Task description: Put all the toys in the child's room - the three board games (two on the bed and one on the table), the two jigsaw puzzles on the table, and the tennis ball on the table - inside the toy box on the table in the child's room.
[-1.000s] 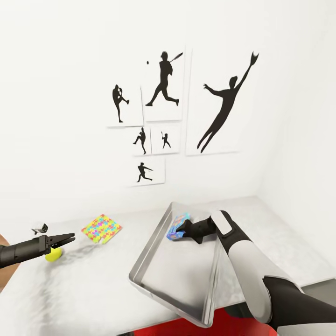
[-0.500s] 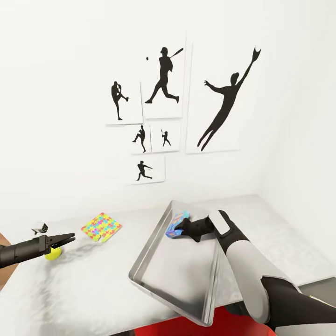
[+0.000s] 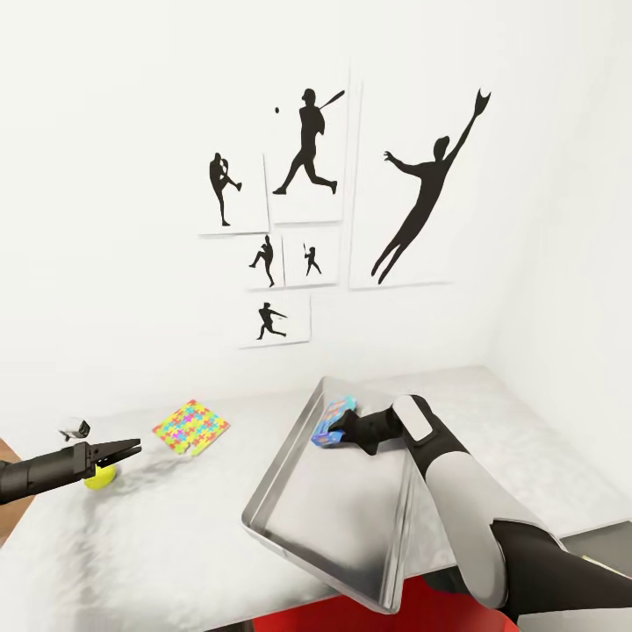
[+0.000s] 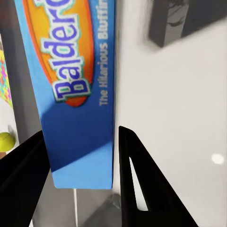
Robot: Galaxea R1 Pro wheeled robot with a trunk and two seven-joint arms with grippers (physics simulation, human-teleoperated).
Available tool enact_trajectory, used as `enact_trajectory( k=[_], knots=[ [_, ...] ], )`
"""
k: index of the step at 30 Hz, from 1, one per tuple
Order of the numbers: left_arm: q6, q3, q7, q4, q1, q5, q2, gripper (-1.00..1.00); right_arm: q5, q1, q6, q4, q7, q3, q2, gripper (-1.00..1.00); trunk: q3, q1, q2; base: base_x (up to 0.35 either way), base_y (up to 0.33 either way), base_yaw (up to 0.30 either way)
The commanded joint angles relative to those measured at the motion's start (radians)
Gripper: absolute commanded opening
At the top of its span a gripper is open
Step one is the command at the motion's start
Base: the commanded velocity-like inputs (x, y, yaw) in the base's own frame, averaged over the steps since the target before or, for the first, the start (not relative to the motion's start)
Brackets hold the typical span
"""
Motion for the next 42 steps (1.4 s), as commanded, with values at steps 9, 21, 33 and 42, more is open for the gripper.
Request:
enact_trajectory(
  k=[9, 21, 33, 42],
  knots=[
    [0.011, 0.000, -0.004, 0.000, -0.001, 0.000, 0.000, 1.00, -0.009, -0.001, 0.004, -0.002, -0.010, -0.006, 0.001, 1.00, -0.002, 0.000, -0.002, 0.000, 0.000, 0.000],
    [0.011, 0.000, -0.004, 0.000, -0.001, 0.000, 0.000, 1.00, -0.009, -0.001, 0.004, -0.005, -0.010, -0.006, 0.001, 1.00, -0.002, 0.000, -0.002, 0.000, 0.000, 0.000],
    [0.010, 0.000, -0.004, 0.000, -0.001, 0.000, 0.000, 1.00, -0.007, 0.000, 0.008, -0.049, -0.009, -0.005, 0.001, 1.00, -0.002, 0.000, -0.002, 0.000, 0.000, 0.000],
    [0.009, 0.004, -0.004, 0.000, -0.001, 0.001, 0.000, 1.00, -0.007, 0.004, 0.021, -0.111, -0.006, 0.001, 0.000, 1.00, 0.002, 0.000, -0.002, 0.000, 0.000, 0.000]
  ],
)
